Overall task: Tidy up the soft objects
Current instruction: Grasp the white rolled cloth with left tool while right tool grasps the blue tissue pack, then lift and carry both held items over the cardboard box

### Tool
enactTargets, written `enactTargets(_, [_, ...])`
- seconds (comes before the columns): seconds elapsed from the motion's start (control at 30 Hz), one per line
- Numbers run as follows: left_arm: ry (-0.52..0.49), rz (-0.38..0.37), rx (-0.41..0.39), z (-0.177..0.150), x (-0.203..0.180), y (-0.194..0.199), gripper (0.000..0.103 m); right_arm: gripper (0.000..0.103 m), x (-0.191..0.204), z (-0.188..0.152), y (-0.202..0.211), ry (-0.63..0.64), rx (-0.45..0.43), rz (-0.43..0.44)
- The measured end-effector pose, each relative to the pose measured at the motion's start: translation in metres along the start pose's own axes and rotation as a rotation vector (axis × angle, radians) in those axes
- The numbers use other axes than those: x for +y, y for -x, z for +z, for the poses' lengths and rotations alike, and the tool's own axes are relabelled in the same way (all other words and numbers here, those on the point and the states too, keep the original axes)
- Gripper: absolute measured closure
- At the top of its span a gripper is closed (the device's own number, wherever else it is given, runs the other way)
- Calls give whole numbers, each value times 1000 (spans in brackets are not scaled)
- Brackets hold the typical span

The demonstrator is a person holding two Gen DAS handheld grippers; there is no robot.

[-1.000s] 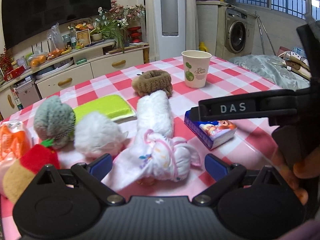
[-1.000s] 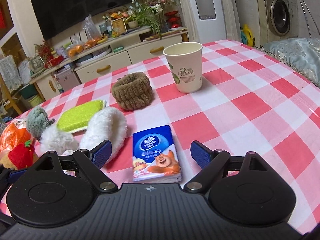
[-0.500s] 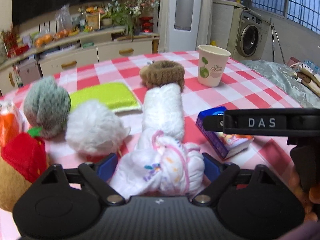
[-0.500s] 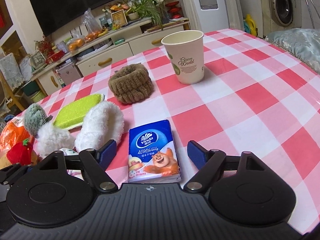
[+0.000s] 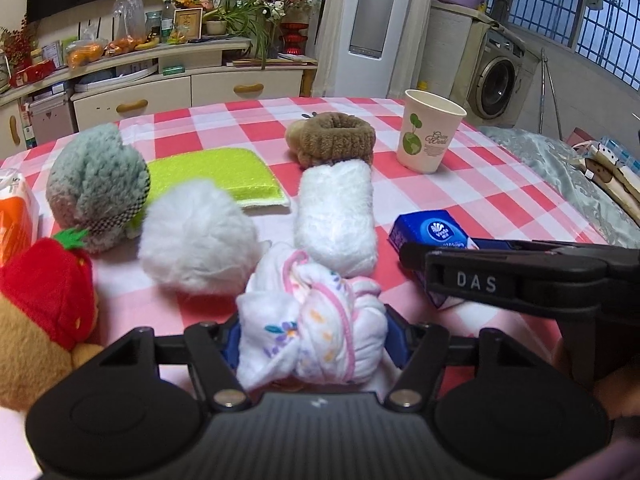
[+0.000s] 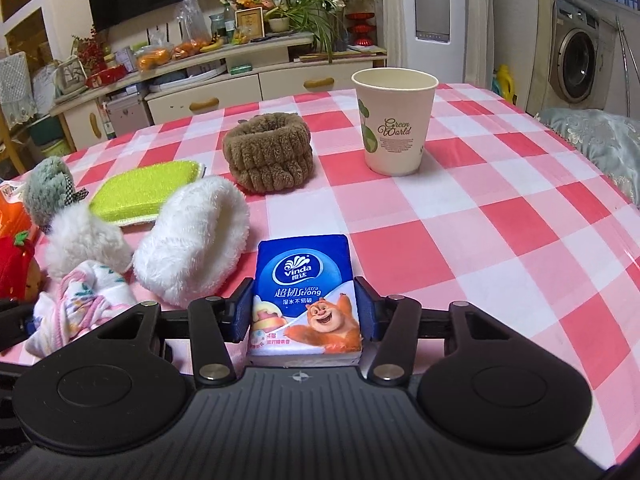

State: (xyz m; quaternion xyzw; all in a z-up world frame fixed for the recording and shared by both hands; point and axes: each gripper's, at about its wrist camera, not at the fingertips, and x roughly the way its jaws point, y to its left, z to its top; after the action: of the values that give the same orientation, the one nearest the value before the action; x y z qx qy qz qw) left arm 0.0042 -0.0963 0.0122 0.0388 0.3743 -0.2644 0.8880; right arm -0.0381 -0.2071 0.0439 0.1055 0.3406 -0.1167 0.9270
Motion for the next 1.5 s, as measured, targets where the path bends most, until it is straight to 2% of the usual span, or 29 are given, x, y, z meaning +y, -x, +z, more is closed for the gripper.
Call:
enactTargets(0.23, [39, -4, 11, -3, 13, 9, 39, 39, 0, 1, -2, -44, -4, 25])
enactTargets(0.57, [66, -12, -16, -8, 24, 34, 39, 39, -6, -7, 8, -113, -6, 77])
enactTargets(0.83, [69, -16, -50, -10, 30, 56, 39, 39, -1, -12, 23, -99, -66, 43])
enactTargets(1.2, [74, 2, -154, -7, 45, 97, 39, 39, 22, -12, 44, -42, -137, 21])
enactTargets(1.5, [98, 31, -244, 0, 69, 135, 39, 39, 55, -3, 66, -11, -173, 81])
